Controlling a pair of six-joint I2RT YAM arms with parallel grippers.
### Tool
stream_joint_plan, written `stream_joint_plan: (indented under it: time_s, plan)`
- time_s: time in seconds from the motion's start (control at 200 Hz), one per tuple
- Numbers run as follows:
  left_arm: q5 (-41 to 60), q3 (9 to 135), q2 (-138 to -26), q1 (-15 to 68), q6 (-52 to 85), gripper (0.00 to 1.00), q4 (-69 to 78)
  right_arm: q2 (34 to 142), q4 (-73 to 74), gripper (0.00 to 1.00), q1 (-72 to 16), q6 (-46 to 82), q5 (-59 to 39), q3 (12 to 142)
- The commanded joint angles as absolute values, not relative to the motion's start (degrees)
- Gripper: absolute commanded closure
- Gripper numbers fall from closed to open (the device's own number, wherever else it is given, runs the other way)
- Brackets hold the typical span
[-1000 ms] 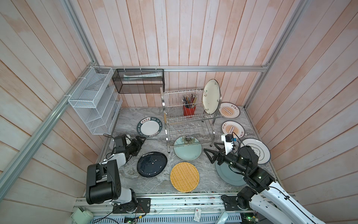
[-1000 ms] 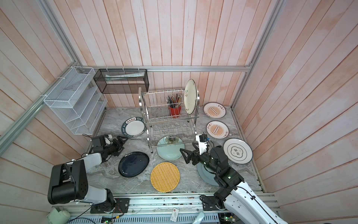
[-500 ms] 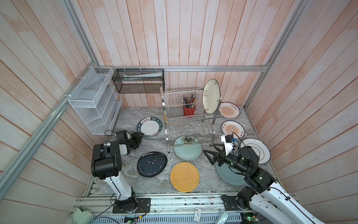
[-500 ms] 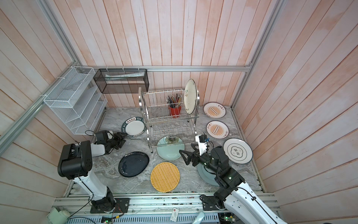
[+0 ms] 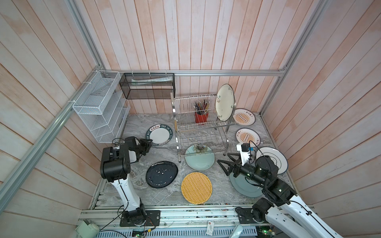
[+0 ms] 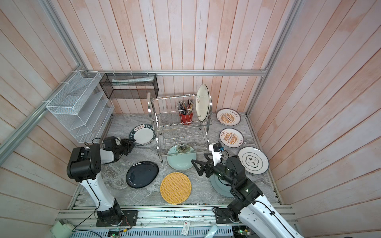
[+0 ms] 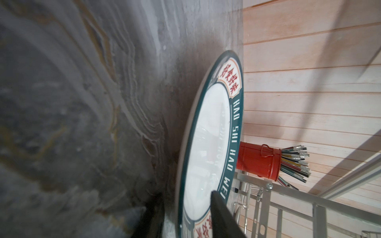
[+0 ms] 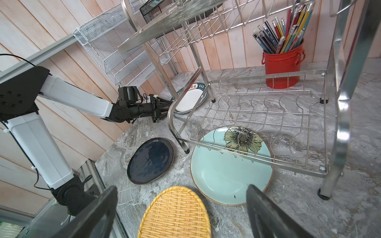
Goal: Load the plates into the dish rack
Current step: 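Grasp the near edge of the green-rimmed white plate with the left gripper, then tilt the green-rimmed plate upright and lift it toward the right gripper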
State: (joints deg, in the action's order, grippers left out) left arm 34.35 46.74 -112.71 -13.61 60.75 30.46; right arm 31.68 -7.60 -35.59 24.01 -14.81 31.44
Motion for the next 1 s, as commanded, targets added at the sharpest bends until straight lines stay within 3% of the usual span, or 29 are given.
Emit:
stream_joint_plan:
  time_s: [0.0,0.14,0.295,0.53,0.995]
  plan:
    - [30.6,46.7,-115.7,-13.7,61.5,0.66,24.2,31.4,-8.5,0.03,-36.0,24.7,-14.3,33.4]
    - [30.3,47.5,-116.4,-13.7,62.3,0.78,23.5,31.0,-9.3,0.03,-36.0,24.8,-13.7,33.9]
    - [31.2,47.6,-116.6,-13.7,63.8,1.0,25.5,30.7,-10.2,0.03,-36.0,25.2,-13.6,34.7]
    - [33.4,42.1,-108.9,-13.7,66.1,1.0,31.4,28.9,-12.6,0.04,-35.9,26.2,-11.9,34.9]
    - [30.3,29.5,-72.4,-19.6,57.1,1.0,9.4,28.8,-15.9,0.04,-36.0,26.7,-8.9,35.5]
